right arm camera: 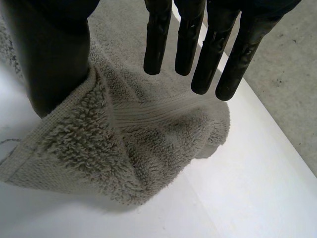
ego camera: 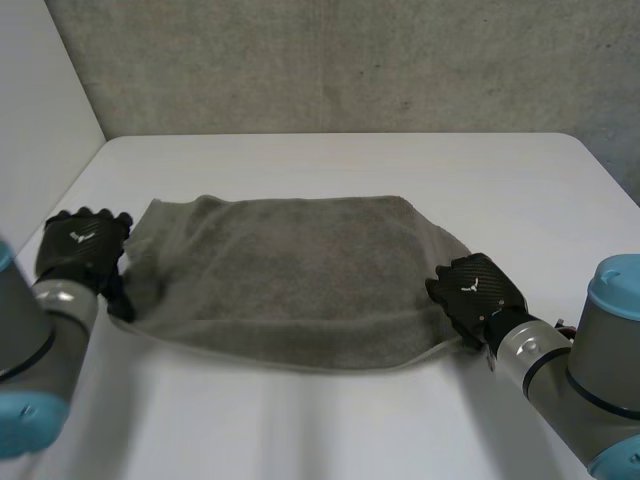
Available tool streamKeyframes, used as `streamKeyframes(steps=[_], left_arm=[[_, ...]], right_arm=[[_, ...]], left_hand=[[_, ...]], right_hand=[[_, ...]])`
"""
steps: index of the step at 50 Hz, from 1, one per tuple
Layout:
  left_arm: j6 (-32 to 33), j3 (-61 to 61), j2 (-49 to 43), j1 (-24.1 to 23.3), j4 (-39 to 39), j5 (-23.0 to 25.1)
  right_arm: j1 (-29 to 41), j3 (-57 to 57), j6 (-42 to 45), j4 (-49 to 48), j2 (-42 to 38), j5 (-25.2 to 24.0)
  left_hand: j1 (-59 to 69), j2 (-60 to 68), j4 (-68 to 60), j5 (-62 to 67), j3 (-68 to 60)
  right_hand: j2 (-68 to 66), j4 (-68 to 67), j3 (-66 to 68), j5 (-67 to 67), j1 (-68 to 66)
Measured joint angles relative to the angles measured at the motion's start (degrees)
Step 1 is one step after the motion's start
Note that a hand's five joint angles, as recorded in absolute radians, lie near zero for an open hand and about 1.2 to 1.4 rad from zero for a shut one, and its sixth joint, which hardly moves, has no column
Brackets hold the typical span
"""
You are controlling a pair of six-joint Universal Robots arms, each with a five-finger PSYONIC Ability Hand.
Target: Fold the towel.
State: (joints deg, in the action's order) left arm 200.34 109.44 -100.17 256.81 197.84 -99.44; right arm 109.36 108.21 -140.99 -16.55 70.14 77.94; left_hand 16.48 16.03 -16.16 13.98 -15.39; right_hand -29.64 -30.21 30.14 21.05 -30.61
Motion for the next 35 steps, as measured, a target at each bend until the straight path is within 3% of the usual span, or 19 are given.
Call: streamKeyframes(steps=[8, 18, 26, 31, 35], left_arm=[[-5.3, 11.0, 12.7, 4.5, 3.0, 0.7], [-6.1, 13.7, 16.2, 9.6, 4.9, 3.7], [-4.5, 15.3, 15.9, 10.0, 4.6, 16.4], [1.1, 16.7, 16.1, 10.3, 2.7, 25.7], [8.3, 17.3, 15.9, 11.7, -0.7, 29.6]], right_arm=[[0.1, -0.1, 0.3, 0.0, -0.5, 0.0], [0.1, -0.1, 0.4, 0.0, -1.4, 0.0], [-0.1, -0.1, 0.3, 0.0, -1.4, 0.3], [-0.1, -0.1, 0.3, -0.1, -1.4, 0.4], [0.0, -0.1, 0.3, -0.1, -1.4, 0.4]], left_hand=[[-0.4, -0.4, 0.0, -0.5, 0.4], [-0.6, -0.6, 0.0, -0.7, 0.7], [-0.5, -0.3, 0.0, 1.2, 0.5], [-0.5, -0.3, -0.1, 2.0, 0.1], [-0.6, -0.5, 0.0, 1.6, 0.3]], right_hand=[[0.0, 0.0, 0.0, 0.0, 0.0], [0.0, -0.4, 0.4, 0.3, -0.4], [0.0, -0.5, 0.6, 0.4, -0.5], [0.0, -0.5, 0.5, 0.5, -0.5], [0.0, -0.5, 0.6, 0.5, -0.5]])
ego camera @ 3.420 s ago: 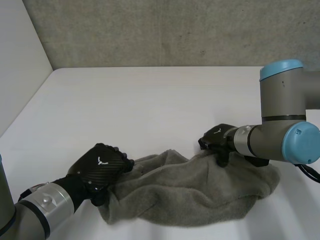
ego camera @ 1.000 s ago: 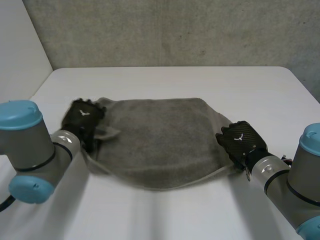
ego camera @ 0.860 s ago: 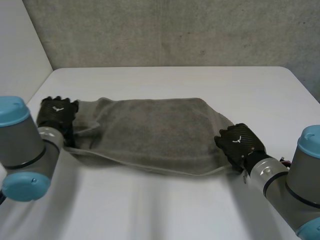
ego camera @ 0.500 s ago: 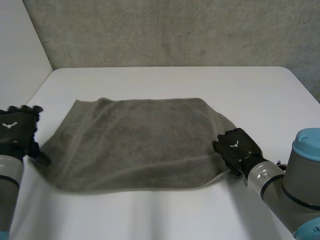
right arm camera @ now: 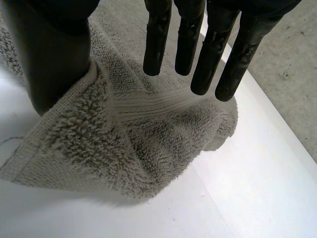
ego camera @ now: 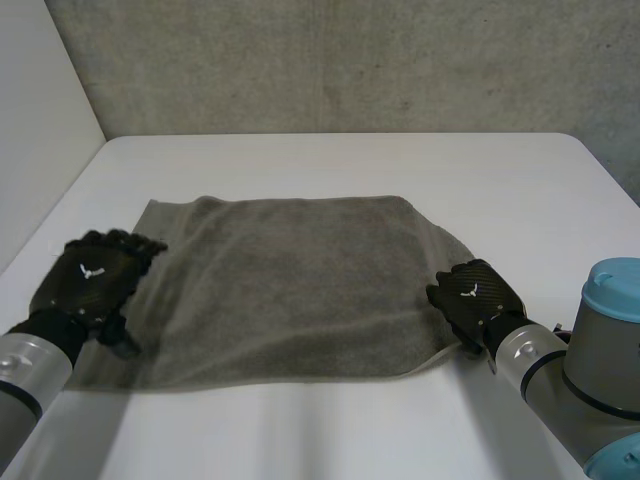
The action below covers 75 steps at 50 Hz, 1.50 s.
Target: Fold the towel.
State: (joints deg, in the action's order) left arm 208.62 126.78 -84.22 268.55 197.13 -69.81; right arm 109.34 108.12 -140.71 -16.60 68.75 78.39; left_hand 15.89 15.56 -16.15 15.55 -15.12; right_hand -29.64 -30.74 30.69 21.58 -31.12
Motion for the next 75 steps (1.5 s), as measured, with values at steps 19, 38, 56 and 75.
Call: streamKeyframes(steps=[19, 38, 56, 75], left_arm=[[15.7, -1.9, -9.9, 5.9, -5.6, 0.8], [15.8, -3.8, -19.3, 5.9, 0.3, 0.6], [15.8, -6.6, -24.0, 5.7, 1.5, 0.3], [14.8, -9.6, -25.2, 3.6, 6.0, 0.0]], right_arm=[[0.1, 0.0, 0.0, 0.1, -0.1, -0.3], [0.1, -0.1, 0.1, 0.0, -0.6, -0.3], [0.1, 0.0, 1.1, 0.1, -0.8, -0.3], [0.2, 0.1, 1.9, 0.1, -1.8, 0.1]], left_hand=[[-0.2, -0.1, 0.0, -2.2, 0.4], [-0.2, -0.1, 0.0, -2.1, 0.4], [-0.2, -0.1, 0.0, -2.1, 0.4], [2.7, 3.3, -2.3, 3.6, -3.7]], right_hand=[[0.0, 0.0, 0.0, 0.0, 0.0], [0.0, 0.0, 0.0, 0.0, 0.0], [0.0, 0.0, 0.0, 0.0, 0.0], [0.0, 0.0, 0.0, -0.2, 0.0]])
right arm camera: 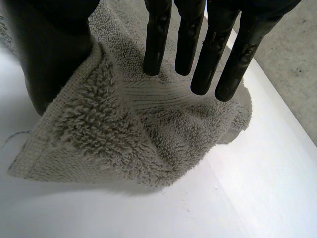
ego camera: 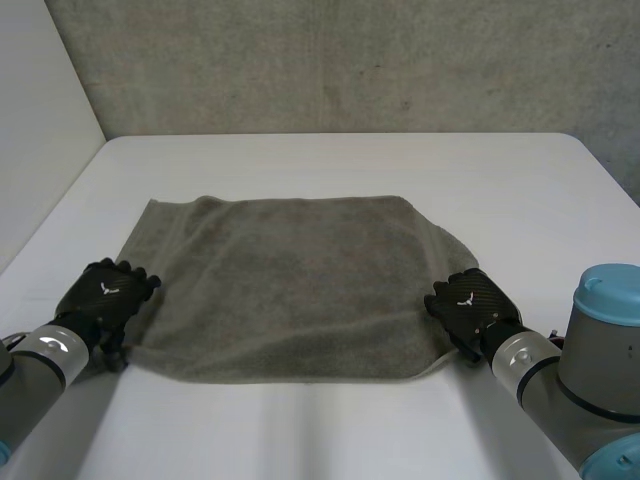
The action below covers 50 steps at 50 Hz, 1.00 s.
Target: Fold the towel.
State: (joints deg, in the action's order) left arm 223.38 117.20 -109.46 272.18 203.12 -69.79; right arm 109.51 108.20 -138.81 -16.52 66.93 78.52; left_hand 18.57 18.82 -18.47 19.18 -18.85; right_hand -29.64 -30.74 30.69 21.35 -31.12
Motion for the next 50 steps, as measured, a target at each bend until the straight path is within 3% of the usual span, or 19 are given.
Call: streamKeyframes(steps=[7, 15, 27, 29, 50], left_arm=[[-0.3, -0.9, -0.9, -1.4, -0.1, 0.0], [-2.0, -1.2, -0.9, -2.0, -0.1, -0.1], [-5.6, -0.5, 1.4, -1.4, -0.1, -1.2], [-6.2, -0.3, 1.7, -1.3, 0.1, -1.5], [-12.2, 0.9, 2.9, -0.4, 1.9, -1.6]], right_arm=[[-0.1, 0.0, 0.2, 0.0, 0.0, 0.2], [-0.6, -0.3, 0.2, -0.1, 0.2, 0.4], [-1.0, -0.8, 0.1, -0.1, 0.1, 0.5], [-1.0, -0.9, 0.0, -0.1, 0.1, 0.5], [-5.5, -3.4, -0.5, 0.8, 0.1, -0.2]], left_hand=[[12.4, 11.5, -12.3, 11.3, -11.8], [40.5, 40.2, -40.5, 38.7, -40.0], [58.0, 57.7, -58.0, 57.0, -58.1], [63.5, 64.7, -65.7, 63.8, -65.9], [63.9, 66.3, -68.0, 64.7, -69.3]], right_hand=[[0.0, 0.0, 0.0, 0.0, 0.0], [0.0, 0.0, 0.0, 0.0, 0.0], [0.0, 0.0, 0.0, 0.0, 0.0], [0.0, 0.0, 0.0, 0.0, 0.0], [-3.3, -2.4, 2.4, 2.2, -2.1]])
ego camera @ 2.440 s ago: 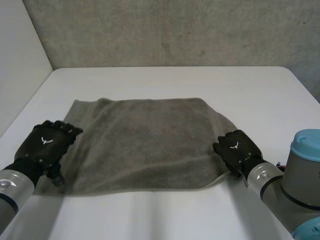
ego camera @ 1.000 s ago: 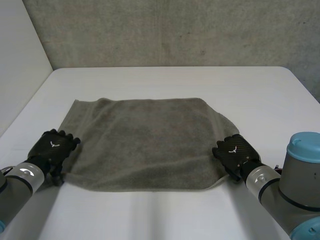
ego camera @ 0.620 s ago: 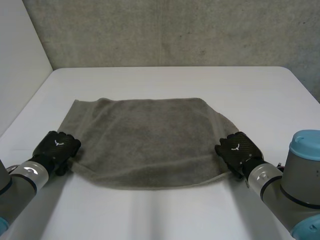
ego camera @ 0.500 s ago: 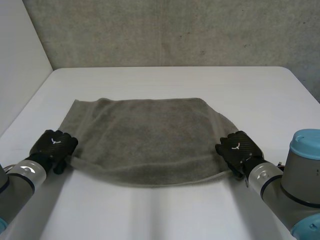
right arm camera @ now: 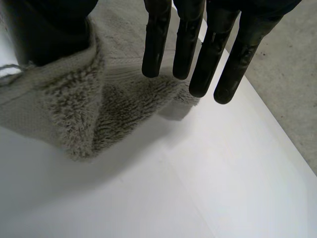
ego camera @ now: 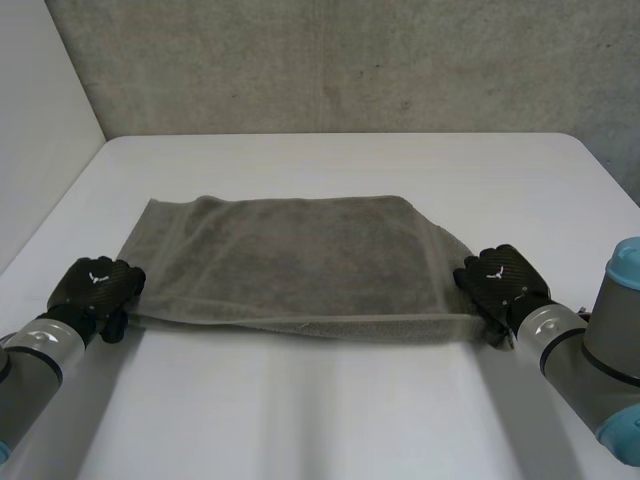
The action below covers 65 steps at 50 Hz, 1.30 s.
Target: Fold the towel.
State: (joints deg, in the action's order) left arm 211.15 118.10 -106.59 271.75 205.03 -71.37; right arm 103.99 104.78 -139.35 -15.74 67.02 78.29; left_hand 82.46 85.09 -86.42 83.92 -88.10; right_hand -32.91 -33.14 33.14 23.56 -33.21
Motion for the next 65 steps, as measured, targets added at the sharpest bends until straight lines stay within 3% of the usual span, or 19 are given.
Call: streamKeyframes(steps=[9, 17, 26, 33, 39, 44, 50, 54, 60, 65], left_arm=[[-0.1, 0.5, 0.4, 0.0, 0.1, 0.1], [0.0, 1.1, 1.7, 0.0, 0.1, 0.1], [-0.3, 1.6, 7.2, -0.2, -0.4, -0.1], [-3.5, -0.4, 19.4, -1.1, -2.0, -0.2], [-8.4, -7.8, 29.3, -2.0, -10.2, -0.2], [-11.5, -16.5, 32.3, -2.7, -19.2, -0.1], [-13.7, -26.8, 28.1, -3.3, -27.5, -0.3], [-13.9, -32.7, 19.5, -4.7, -31.8, -1.3], [-12.7, -41.0, 4.9, -8.5, -37.5, -4.5], [-9.0, -51.6, -7.5, -11.3, -42.6, -8.4]], right_arm=[[-0.4, -1.4, 0.0, 3.5, 0.2, 0.7], [-0.6, -3.4, 0.2, 10.6, 0.2, 0.6], [-1.4, -5.7, 0.4, 14.5, 5.4, 0.6], [-4.0, -8.9, 0.2, 14.7, 19.6, -0.1], [-4.6, -16.4, 0.2, 17.2, 28.4, 0.0], [-4.5, -25.6, 0.2, 24.4, 30.2, 0.2], [-4.3, -37.0, 0.5, 36.5, 24.7, 0.4], [-3.8, -42.7, 1.2, 42.8, 17.3, 0.4], [-2.1, -48.7, 5.4, 46.0, 6.0, 1.7], [-0.3, -57.1, 9.6, 46.0, -4.7, 5.7]], left_hand=[[0.2, 0.1, 0.0, 0.0, 0.0], [0.2, 0.1, 0.0, 0.0, -0.1], [0.2, 0.1, 0.0, 0.2, -0.1], [0.2, 0.1, 0.0, 0.2, -0.1], [0.2, 0.1, 0.0, 0.2, -0.2], [0.3, 0.1, 0.0, 1.0, -0.3], [0.3, 0.1, 0.0, 1.0, -0.3], [0.3, 0.1, 0.0, 1.0, -0.3], [0.3, 0.1, 0.0, 1.0, -0.3], [0.5, 0.1, 0.0, 1.0, -0.4]], right_hand=[[-6.9, -6.9, 7.0, 6.4, -6.9], [-42.1, -42.0, 41.6, 42.2, -42.3], [-42.5, -43.2, 42.8, 43.1, -42.5], [-42.8, -43.3, 42.8, 43.1, -42.5], [-43.3, -43.4, 42.8, 43.1, -42.5], [-43.3, -43.4, 42.8, 43.1, -42.5], [-43.3, -43.4, 42.8, 43.5, -42.5], [-43.3, -43.4, 42.8, 43.5, -42.5], [-43.3, -43.4, 42.8, 43.5, -42.5], [-43.3, -43.4, 42.8, 43.5, -42.5]])
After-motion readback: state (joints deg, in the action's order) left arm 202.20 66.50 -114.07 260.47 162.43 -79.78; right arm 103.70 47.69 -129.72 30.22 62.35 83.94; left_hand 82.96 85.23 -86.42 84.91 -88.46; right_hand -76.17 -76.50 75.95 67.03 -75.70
